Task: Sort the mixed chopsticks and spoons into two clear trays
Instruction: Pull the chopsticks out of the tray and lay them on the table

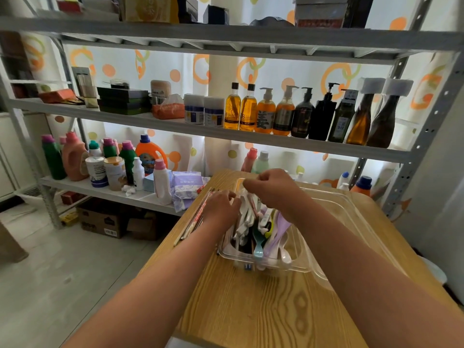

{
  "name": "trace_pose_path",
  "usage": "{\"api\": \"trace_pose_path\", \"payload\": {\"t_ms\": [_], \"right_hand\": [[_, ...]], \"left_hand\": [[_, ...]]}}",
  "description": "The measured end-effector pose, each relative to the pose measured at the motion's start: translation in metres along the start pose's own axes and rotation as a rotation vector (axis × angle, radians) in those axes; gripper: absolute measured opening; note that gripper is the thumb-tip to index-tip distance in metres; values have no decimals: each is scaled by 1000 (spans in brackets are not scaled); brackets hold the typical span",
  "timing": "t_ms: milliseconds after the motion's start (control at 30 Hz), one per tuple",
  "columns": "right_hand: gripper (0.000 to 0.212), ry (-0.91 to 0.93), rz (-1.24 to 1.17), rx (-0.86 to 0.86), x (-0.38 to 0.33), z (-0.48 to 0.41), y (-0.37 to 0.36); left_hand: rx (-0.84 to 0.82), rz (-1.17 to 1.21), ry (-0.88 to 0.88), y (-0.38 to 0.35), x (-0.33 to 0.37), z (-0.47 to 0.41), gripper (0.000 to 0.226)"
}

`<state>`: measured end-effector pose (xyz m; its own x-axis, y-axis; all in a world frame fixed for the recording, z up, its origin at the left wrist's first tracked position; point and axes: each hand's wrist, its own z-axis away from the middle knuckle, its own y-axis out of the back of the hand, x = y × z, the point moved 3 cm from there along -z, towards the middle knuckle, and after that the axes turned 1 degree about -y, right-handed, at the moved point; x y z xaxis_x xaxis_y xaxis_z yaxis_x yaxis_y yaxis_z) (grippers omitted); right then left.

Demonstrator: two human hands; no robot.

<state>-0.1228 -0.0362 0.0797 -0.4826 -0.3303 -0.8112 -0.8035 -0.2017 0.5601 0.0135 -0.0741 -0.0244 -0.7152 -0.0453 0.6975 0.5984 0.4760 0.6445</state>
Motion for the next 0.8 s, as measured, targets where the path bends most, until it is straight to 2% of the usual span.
{"api": "trace_pose_path", "payload": {"t_ms": [133,200,300,433,533,600,700,800], "right_hand": [[22,-1,-234,79,-12,2,3],[23,22,-346,118,-18,4,3],[21,81,-384,193,-27,8,4],[18,146,-370,245,-36,15,2],[18,207,-385,256,-44,20,2],[18,266,-401,266,-50,24,2],[21,314,-379,265,-53,22,-1],[36,277,-372,259,-44,14,-7]], "left_hand": [[24,90,20,10,2,-2,28],[22,185,35,17,4,-3,37],[-42,432,69,25,11,-6,50],[-373,709,229,30,20,-2,66],[-639,791,232,32,20,5,69],[-728,860,245,35,20,8,64],[-742,1015,227,40,25,7,55],[-669,1102,184,41,28,2,62]]}}
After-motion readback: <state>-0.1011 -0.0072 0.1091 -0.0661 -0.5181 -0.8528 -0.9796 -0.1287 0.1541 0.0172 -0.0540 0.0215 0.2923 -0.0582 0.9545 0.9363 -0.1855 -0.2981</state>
